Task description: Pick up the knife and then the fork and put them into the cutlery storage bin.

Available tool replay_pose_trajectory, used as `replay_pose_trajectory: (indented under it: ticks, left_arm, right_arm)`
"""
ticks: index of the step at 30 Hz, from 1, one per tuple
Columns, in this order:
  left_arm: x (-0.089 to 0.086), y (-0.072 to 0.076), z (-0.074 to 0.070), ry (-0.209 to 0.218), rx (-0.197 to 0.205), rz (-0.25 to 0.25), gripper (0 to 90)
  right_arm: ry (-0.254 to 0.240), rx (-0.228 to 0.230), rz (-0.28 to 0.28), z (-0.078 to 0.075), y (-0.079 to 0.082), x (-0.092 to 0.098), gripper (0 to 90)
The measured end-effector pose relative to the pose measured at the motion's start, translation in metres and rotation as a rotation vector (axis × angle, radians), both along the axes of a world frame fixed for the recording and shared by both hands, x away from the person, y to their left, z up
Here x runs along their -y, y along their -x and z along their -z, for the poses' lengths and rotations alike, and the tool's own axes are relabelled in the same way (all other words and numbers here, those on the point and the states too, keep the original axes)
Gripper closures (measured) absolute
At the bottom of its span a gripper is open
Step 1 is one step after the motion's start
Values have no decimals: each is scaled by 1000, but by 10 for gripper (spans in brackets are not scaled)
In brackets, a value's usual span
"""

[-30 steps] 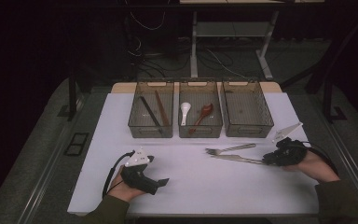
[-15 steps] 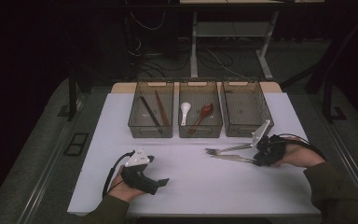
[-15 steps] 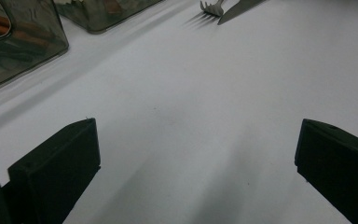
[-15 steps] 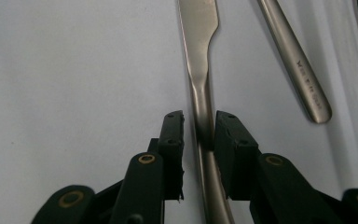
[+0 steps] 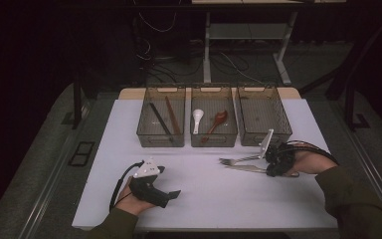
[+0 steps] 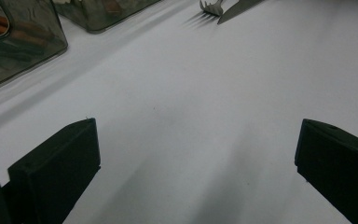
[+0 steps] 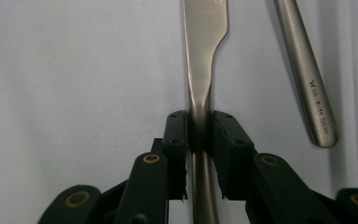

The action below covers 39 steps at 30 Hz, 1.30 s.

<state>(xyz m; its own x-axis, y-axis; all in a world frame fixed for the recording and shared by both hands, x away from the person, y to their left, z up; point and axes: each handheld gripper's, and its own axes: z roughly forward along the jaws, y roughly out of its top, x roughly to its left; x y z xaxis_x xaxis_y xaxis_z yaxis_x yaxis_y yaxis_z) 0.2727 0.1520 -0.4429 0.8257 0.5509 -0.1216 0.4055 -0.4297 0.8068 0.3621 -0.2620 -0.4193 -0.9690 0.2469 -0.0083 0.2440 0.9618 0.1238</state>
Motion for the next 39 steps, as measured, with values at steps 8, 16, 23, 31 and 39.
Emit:
replay_pose_trajectory:
  ticks: [8,16,23,31,39]
  left_arm:
    - [1,0,0,-3,-1,3,0]
    - [1,0,1,-1,-3,4,0]
    - [1,0,0,-4,-3,4,0]
    - [1,0,0,-3,-2,3,0]
    - [1,0,0,0,-1,3,0]
  right_arm:
    - [52,-7,-29,0,-1,-7,783]
    - [57,-5,-86,0,-4,-8,802]
    - [33,-15,-94,-1,-4,-5,803]
    - [-30,-37,-93,-6,3,-3,803]
    - [-137,-28,-51,-13,6,7,803]
